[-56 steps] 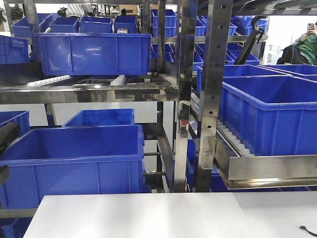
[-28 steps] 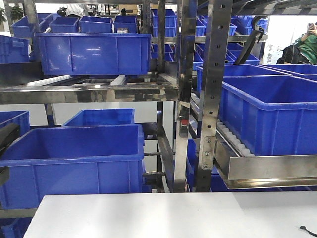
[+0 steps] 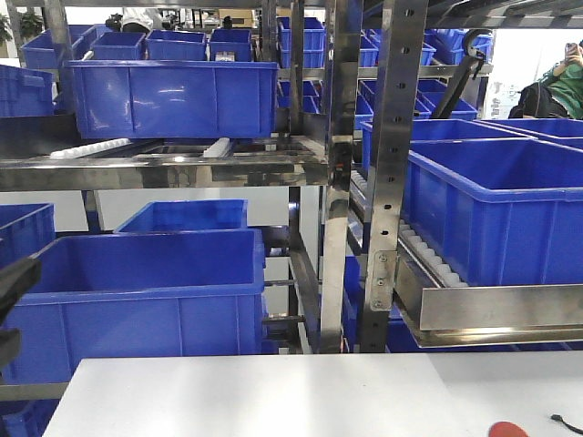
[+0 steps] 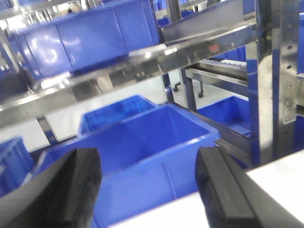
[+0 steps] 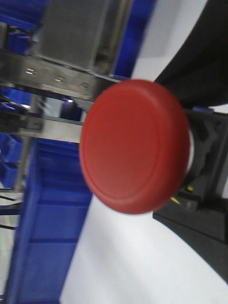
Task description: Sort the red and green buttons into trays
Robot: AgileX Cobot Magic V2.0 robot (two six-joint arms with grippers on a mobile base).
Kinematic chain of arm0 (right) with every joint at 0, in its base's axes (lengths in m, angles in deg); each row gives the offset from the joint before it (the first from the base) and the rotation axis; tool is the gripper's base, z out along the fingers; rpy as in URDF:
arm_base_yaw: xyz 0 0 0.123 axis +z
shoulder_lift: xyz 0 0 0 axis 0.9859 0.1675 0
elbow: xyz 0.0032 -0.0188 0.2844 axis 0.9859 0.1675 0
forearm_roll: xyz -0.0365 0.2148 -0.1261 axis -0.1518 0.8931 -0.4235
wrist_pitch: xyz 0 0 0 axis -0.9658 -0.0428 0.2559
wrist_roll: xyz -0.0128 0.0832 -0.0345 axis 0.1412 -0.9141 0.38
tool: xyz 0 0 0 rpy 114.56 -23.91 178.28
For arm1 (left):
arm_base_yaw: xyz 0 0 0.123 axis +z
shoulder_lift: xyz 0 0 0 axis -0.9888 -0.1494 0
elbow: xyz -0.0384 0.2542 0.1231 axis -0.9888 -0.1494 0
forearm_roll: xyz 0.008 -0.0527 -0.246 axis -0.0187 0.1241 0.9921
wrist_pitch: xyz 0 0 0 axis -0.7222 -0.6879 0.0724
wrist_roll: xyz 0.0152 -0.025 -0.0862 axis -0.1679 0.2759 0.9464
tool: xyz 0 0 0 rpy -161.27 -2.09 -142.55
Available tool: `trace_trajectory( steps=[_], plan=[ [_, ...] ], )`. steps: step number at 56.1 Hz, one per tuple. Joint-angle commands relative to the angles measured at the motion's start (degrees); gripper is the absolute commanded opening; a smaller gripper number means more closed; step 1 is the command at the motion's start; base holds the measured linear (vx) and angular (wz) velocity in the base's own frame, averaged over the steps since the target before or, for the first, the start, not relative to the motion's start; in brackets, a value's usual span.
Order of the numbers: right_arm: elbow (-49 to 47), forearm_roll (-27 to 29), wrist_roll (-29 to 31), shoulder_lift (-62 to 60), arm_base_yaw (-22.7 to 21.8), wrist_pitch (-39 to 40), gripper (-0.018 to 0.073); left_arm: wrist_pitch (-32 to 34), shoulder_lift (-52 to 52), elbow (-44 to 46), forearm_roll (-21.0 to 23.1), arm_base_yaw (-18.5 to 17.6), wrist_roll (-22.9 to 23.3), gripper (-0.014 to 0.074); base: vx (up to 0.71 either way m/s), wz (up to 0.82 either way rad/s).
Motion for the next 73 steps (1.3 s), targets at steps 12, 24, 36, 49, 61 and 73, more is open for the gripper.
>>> trace_trajectory(
  steps=[12, 24, 36, 49, 61, 73],
  plan=[
    [7.01, 0.49, -0.6, -14.0, -0.14, 12.96, -0.0009, 18.28, 0.02, -21.57, 8.03, 0.16, 0.74, 0.0521, 0.0, 0.0],
    [9.16, 0.39, -0.6, -14.16, -0.14, 12.88, -0.0009, 42.58, -9.22, -41.32, 7.91, 0.16, 11.63, 0.0514, 0.0, 0.0],
    [9.16, 1.14, -0.6, -14.16, -0.14, 13.29, -0.0009, 54.32, -24.97, -44.24, -3.15, 0.16, 13.7, 0.0514, 0.0, 0.0],
    [9.16, 1.82, -0.6, -14.16, -0.14, 13.5, -0.0009, 77.16, -44.29, -44.24, -4.79, 0.16, 8.63, 0.0514, 0.0, 0.0],
    [9.16, 1.96, -0.6, -14.16, -0.14, 13.74, -0.0009, 84.73, -57.32, -42.35, -4.4, 0.16, 6.09, 0.0516, 0.0, 0.0],
    [9.16, 1.91, -0.6, -14.16, -0.14, 13.94, -0.0009, 84.73, -58.05, -40.83, -4.52, 0.16, 4.55, 0.0522, 0.0, 0.0]
  ],
)
